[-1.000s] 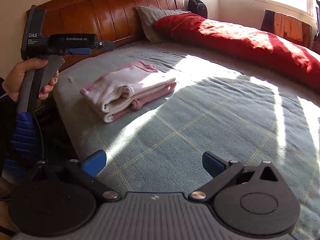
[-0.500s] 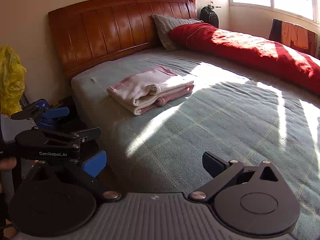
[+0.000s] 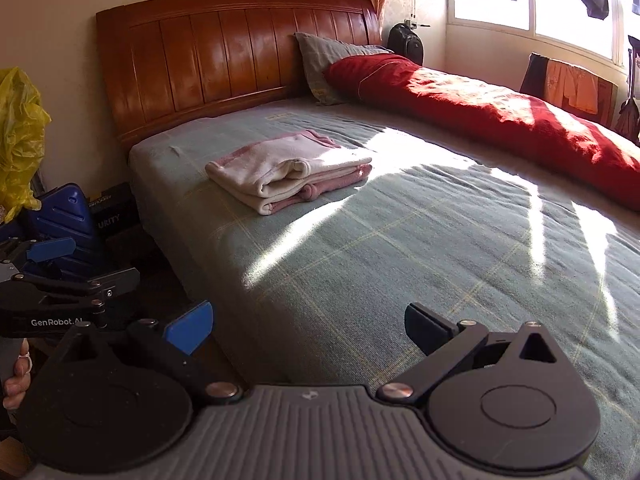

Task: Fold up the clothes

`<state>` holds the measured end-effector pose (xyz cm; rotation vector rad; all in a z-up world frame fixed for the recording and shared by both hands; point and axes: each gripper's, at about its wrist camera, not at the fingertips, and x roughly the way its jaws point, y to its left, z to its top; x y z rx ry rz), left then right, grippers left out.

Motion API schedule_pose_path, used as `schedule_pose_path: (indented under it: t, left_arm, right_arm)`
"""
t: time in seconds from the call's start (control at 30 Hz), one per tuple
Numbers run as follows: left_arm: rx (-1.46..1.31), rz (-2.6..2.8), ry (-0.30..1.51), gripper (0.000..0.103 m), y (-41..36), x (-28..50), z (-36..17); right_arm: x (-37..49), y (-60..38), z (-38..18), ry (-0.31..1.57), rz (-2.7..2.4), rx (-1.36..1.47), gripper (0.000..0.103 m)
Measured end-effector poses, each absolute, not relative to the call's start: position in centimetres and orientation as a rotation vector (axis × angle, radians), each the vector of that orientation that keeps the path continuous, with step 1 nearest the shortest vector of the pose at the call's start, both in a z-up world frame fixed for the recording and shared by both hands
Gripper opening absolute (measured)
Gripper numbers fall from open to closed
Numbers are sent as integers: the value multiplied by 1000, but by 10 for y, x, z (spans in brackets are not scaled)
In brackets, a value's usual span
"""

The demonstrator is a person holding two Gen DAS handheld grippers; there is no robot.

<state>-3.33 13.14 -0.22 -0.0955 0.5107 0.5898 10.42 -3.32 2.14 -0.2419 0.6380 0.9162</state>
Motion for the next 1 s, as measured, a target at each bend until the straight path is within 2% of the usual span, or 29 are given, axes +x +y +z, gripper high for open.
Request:
schedule_pose_path:
  t: [0.17,0.37,0.57,0.7,1.0]
  left_arm:
    - [-83,586,546,102,125,-40,8]
    - [-58,554,500,102,115,-50,31]
    - [-32,665,644,102,119,-39,22]
    - [-127,593,672,102,127,-37,21]
    - [-151,622,684,103,136,-19,38]
  right_arm:
    - [93,-22,24,637,935,-266,103]
    - [77,-14,34,590,954,-290,103]
    - [77,-10,39,618,922,-274,103]
    - [76,-6,41,595,887,-306,103]
    - [83,2,53,611,908,-259,103]
